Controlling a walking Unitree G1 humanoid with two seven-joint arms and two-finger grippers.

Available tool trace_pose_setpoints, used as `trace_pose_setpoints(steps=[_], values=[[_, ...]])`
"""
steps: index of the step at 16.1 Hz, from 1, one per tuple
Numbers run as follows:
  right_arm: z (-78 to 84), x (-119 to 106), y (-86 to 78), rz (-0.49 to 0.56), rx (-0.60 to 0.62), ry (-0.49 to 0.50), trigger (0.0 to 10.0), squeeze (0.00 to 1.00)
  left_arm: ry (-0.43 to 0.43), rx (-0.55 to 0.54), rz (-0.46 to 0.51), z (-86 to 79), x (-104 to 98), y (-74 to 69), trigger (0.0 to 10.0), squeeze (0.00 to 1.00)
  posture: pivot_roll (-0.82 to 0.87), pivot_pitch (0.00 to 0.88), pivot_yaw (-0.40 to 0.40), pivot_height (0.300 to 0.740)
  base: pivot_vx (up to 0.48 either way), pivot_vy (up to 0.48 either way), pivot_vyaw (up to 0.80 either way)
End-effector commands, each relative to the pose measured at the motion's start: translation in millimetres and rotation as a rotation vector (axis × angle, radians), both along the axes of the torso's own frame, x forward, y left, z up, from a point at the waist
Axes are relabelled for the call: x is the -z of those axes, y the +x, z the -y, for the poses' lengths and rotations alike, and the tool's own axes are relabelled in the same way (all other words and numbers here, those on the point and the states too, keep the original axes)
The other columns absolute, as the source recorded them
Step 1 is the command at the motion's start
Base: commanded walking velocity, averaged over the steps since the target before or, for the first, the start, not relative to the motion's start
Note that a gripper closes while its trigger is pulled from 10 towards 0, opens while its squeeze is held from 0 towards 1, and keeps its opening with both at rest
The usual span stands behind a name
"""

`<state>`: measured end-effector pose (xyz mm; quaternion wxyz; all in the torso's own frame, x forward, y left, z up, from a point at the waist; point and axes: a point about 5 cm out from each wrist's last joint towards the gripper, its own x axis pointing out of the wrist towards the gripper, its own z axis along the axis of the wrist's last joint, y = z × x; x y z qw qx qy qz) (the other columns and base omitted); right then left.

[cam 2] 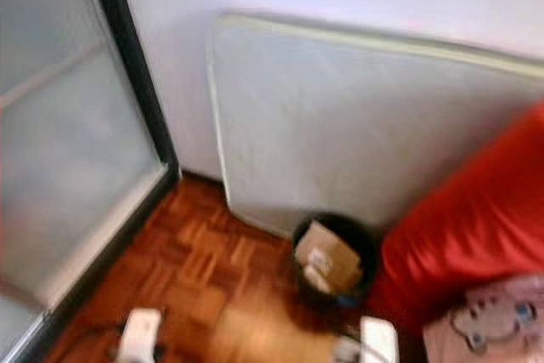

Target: Clean up the room

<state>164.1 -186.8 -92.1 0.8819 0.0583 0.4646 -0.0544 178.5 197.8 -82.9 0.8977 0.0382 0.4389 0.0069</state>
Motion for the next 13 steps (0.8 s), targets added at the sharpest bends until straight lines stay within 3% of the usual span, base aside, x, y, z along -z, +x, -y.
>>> trace_pose_setpoints(steps=[1,13], values=[[8.5,1.8,-7.1,-0.018,0.012,-0.021,10.0,0.00,-0.010,-0.001,-0.009,4.5,0.7,0.8,10.0,0.00,-0.03,0.061,-0.037,0.740,0.315,0.000,0.00],[8.4,1.8,-7.1,-0.018,0.009,-0.019,10.0,0.00,-0.011,-0.002,-0.011,4.5,0.8,0.6,10.0,0.00,-0.03,0.060,-0.038,0.740,0.319,0.000,0.00]])
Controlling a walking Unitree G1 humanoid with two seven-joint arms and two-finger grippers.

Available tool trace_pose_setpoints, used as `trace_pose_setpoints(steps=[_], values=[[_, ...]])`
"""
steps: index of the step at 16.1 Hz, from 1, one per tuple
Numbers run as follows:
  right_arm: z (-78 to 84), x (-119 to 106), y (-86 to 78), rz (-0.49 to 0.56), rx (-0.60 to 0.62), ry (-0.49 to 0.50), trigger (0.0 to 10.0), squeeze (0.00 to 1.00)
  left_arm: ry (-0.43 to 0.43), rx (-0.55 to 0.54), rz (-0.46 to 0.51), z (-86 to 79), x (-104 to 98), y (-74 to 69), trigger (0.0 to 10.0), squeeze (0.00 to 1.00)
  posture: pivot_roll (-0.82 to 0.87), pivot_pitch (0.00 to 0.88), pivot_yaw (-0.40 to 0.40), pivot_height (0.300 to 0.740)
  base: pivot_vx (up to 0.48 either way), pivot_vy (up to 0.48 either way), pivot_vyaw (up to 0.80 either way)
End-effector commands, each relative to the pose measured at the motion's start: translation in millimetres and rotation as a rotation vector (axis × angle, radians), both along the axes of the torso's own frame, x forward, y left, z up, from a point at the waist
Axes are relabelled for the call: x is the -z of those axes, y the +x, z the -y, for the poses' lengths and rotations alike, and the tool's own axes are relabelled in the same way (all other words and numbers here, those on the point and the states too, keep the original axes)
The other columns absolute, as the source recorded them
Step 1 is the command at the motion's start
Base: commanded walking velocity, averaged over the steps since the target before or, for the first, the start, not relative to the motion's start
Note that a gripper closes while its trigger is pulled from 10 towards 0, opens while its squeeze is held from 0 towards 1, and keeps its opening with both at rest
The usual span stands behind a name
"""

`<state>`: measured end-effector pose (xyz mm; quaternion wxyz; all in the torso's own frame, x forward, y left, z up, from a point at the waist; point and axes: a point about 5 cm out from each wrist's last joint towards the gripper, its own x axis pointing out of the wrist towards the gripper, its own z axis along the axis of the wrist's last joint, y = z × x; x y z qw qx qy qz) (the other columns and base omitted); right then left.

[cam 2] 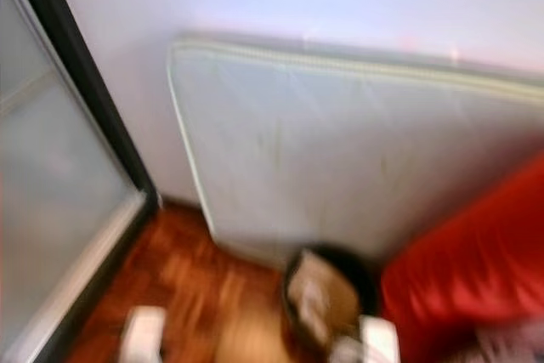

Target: Clean up the room

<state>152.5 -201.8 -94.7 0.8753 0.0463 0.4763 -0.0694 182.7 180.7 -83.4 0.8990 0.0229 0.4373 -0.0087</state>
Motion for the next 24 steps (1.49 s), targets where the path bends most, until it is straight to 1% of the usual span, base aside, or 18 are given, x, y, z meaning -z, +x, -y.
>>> trace_pose_setpoints(steps=[1,9,11,14,15,16,17,19,21,23,24], values=[[-6.5,-1,4.5,0.012,-0.006,0.014,10.0,0.00,0.031,-0.017,-0.014,-12.7,0,-3.7,10.0,0.00,-0.03,0.060,-0.038,0.740,0.319,0.000,0.00],[-6.6,-1,4.6,0.012,-0.007,0.014,10.0,0.00,0.031,-0.017,-0.014,-12.7,0,-3.6,10.0,0.00,-0.03,0.060,-0.037,0.740,0.319,0.000,0.00],[-7.4,-2,6.4,0.027,0.005,0.022,10.0,0.00,0.030,-0.032,-0.034,-17.4,2,-7.9,10.0,0.00,-0.03,0.061,-0.039,0.740,0.000,0.000,0.00],[-3.9,-8,18.3,0.087,0.022,0.024,10.0,0.00,0.025,-0.034,-0.032,-17.1,2,-8.2,10.0,0.00,-0.03,0.062,-0.040,0.740,0.000,0.000,0.00],[-3.9,-9,19.7,0.093,0.022,0.026,10.0,0.00,0.025,-0.034,-0.033,-17.0,2,-8.2,10.0,0.00,-0.03,0.062,-0.040,0.740,0.000,0.000,0.00],[-1.9,-13,28.6,0.128,0.035,0.024,10.0,0.00,0.024,-0.033,-0.032,-16.2,2,-7.9,10.0,0.00,-0.03,0.061,-0.041,0.740,0.000,0.000,0.00],[-1.0,-15,32.3,0.140,0.036,0.022,10.0,0.00,0.023,-0.033,-0.032,-15.8,2,-7.7,10.0,0.00,-0.03,0.061,-0.042,0.740,0.000,0.000,0.00],[-0.4,-17,35.5,0.151,0.032,0.018,10.0,0.00,0.022,-0.033,-0.031,-15.3,2,-7.6,10.0,0.00,-0.02,0.061,-0.043,0.740,0.000,0.000,0.00],[1.3,-26,51.8,0.213,0.040,0.026,10.0,0.00,0.022,-0.034,-0.030,-14.6,2,-7.6,10.0,0.00,-0.02,0.061,-0.042,0.740,0.000,0.000,0.00],[2.1,-34,64.1,0.255,0.039,0.023,10.0,0.00,0.022,-0.031,-0.027,-14.1,2,-7.2,10.0,0.00,-0.02,0.058,-0.043,0.740,0.000,0.000,0.00],[2.4,-35,66.5,0.262,0.043,0.024,10.0,0.00,0.022,-0.031,-0.027,-14.1,2,-7.1,10.0,0.00,-0.02,0.057,-0.043,0.740,0.000,0.000,0.00]])
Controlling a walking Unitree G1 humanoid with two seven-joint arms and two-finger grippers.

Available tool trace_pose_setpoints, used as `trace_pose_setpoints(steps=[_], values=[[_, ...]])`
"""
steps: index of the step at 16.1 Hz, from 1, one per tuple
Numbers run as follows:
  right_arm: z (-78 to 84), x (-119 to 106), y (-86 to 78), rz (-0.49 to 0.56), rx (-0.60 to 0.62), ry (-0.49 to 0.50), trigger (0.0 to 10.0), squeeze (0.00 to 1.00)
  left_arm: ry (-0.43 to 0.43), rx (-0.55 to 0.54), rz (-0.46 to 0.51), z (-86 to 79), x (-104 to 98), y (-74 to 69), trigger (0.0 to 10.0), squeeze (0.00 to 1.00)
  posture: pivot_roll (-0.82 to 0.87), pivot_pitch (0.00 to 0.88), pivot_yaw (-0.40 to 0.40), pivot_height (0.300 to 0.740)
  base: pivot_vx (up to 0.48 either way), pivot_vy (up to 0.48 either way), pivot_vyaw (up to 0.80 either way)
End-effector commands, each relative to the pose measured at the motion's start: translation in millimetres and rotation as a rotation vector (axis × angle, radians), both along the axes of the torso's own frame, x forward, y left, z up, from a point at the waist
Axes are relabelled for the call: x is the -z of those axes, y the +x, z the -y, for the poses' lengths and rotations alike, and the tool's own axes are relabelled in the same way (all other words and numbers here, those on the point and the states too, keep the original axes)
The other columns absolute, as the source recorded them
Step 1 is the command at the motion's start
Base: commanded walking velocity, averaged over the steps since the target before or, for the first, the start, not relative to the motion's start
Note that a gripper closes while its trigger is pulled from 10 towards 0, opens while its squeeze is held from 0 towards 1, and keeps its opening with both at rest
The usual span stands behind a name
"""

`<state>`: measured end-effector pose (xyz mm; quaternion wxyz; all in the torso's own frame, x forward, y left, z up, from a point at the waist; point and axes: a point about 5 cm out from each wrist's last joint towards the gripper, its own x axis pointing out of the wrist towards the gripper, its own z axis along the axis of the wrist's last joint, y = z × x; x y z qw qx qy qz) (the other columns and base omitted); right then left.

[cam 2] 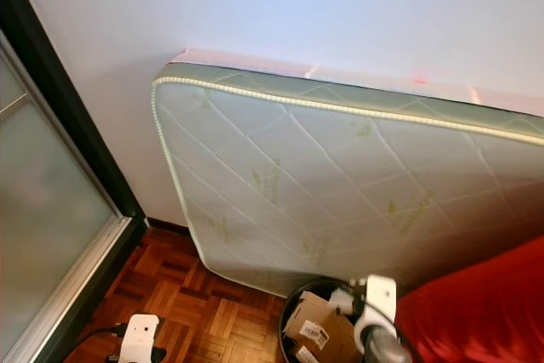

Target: Clean up the room

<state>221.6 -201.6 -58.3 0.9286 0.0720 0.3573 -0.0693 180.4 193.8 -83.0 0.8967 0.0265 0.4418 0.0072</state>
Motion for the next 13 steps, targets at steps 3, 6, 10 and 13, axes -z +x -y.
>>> trace_pose_setpoints(steps=[3,6,10,13], values=[[2.7,0.1,-1.3,0.005,0.022,0.003,10.0,0.00,0.002,-0.006,-0.016,-1.1,2.1,-4.4,10.0,0.00,-0.02,0.056,-0.043,0.740,0.000,0.000,0.00],[1.9,2.3,-3.9,-0.017,0.016,-0.017,10.0,0.00,0.001,-0.003,-0.013,-0.2,1.7,-3.3,10.0,0.00,-0.02,0.058,-0.041,0.740,0.000,0.000,0.00],[-3.1,-3.1,5.4,0.021,0.008,-0.004,10.0,0.00,0.001,-0.004,-0.010,0.0,1.4,-2.6,10.0,0.00,-0.02,0.061,-0.043,0.740,0.000,0.000,0.00],[-6.4,-1.9,4.8,0.008,0.000,-0.006,10.0,0.00,0.001,-0.005,-0.010,-0.4,1.3,-2.4,10.0,0.00,-0.02,0.064,-0.042,0.740,0.000,0.000,0.00]])
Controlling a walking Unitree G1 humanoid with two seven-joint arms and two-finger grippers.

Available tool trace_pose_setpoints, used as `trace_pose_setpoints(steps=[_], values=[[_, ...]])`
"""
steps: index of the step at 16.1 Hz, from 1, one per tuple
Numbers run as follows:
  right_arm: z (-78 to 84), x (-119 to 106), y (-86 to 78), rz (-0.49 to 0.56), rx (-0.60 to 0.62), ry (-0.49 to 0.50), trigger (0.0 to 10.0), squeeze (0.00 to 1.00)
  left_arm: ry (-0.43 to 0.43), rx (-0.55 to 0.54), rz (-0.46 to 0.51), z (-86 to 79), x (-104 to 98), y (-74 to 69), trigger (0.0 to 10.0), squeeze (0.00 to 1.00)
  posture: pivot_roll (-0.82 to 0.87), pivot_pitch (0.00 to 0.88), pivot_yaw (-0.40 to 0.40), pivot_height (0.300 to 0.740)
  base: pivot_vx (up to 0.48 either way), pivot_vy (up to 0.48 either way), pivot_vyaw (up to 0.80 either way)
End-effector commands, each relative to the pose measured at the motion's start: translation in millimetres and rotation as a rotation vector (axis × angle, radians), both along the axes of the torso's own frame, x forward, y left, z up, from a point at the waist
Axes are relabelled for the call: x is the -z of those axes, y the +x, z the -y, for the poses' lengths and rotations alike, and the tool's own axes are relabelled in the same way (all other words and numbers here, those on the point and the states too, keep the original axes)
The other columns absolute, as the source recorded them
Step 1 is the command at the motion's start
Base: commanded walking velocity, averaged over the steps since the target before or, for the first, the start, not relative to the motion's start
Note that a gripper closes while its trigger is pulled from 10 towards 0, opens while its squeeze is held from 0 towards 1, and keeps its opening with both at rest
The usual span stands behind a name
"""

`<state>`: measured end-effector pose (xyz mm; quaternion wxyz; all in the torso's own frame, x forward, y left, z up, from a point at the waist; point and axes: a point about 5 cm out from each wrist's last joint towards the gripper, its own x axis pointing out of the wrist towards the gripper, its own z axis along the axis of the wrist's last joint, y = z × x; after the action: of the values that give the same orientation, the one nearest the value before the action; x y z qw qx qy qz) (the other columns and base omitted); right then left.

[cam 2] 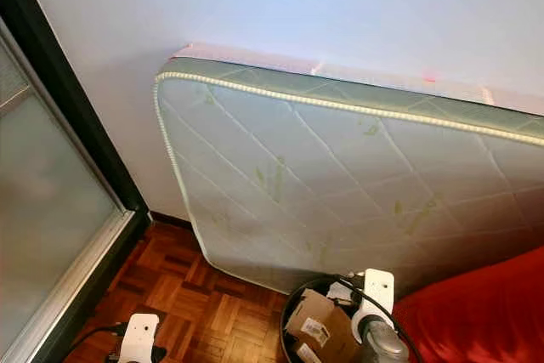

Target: Clean up the room

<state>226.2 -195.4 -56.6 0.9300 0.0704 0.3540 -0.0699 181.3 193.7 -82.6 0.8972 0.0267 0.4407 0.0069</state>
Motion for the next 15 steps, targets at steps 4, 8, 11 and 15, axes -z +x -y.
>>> trace_pose_setpoints(steps=[4,8,11,15], values=[[-2.6,1.0,-1.2,-0.002,-0.003,0.002,10.0,0.00,0.002,-0.002,-0.016,-0.9,2.7,-6.0,10.0,0.00,-0.02,0.066,-0.042,0.700,0.000,0.000,0.00],[-3.5,0.2,-0.2,0.007,-0.005,-0.007,10.0,0.00,0.003,-0.003,-0.020,-0.9,3.1,-6.8,10.0,0.00,-0.01,0.071,-0.042,0.675,0.000,0.000,0.00],[-3.6,1.2,-1.7,-0.001,-0.009,-0.011,10.0,0.00,0.003,-0.001,-0.017,0.2,2.6,-5.2,10.0,0.00,-0.01,0.075,-0.042,0.675,0.000,0.000,0.00],[-3.1,3.9,-5.3,-0.025,-0.017,-0.010,10.0,0.00,0.001,0.000,-0.012,0.6,2.4,-4.9,10.0,0.00,-0.01,0.079,-0.043,0.675,0.000,0.000,0.00]])
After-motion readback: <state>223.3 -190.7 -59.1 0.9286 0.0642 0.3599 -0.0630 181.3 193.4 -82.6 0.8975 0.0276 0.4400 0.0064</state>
